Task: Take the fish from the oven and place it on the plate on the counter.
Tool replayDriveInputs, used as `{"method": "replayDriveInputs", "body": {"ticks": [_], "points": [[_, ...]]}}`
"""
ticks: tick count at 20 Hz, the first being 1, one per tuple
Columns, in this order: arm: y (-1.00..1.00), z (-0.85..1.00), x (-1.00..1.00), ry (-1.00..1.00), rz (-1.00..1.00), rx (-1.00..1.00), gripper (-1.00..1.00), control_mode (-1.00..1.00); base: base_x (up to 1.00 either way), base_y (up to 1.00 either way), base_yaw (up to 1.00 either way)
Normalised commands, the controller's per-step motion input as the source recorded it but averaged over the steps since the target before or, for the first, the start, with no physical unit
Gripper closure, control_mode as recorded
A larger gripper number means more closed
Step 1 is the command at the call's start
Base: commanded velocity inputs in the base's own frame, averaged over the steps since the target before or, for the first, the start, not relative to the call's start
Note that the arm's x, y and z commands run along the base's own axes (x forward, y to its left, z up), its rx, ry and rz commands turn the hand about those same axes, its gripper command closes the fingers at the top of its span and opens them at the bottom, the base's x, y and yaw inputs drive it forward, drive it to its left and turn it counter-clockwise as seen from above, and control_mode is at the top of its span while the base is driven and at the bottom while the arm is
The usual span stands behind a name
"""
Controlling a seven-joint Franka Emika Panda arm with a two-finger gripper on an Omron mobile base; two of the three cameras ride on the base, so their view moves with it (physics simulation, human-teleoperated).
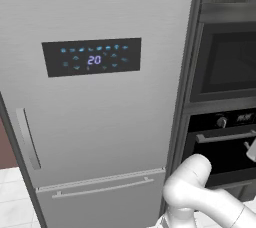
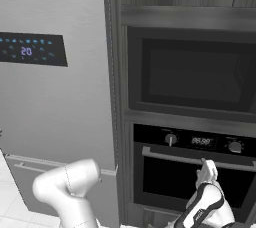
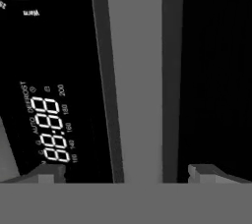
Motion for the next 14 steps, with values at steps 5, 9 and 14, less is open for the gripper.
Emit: {"method": "replayDriveInputs", "body": {"ticks": [5,9,14], "points": [[0.0,0.0,0.33,0.0,-0.25,-0.09,-1.0,-1.0,0.0,0.0,0.0],[0.0,0.0,0.14,0.04,-0.21,-0.06,-1.0,-1.0,0.0,0.0,0.0],[0.0,-0.07,0.26,0.03,-0.15,-0.04,-1.0,-1.0,0.0,0.0,0.0]]}}
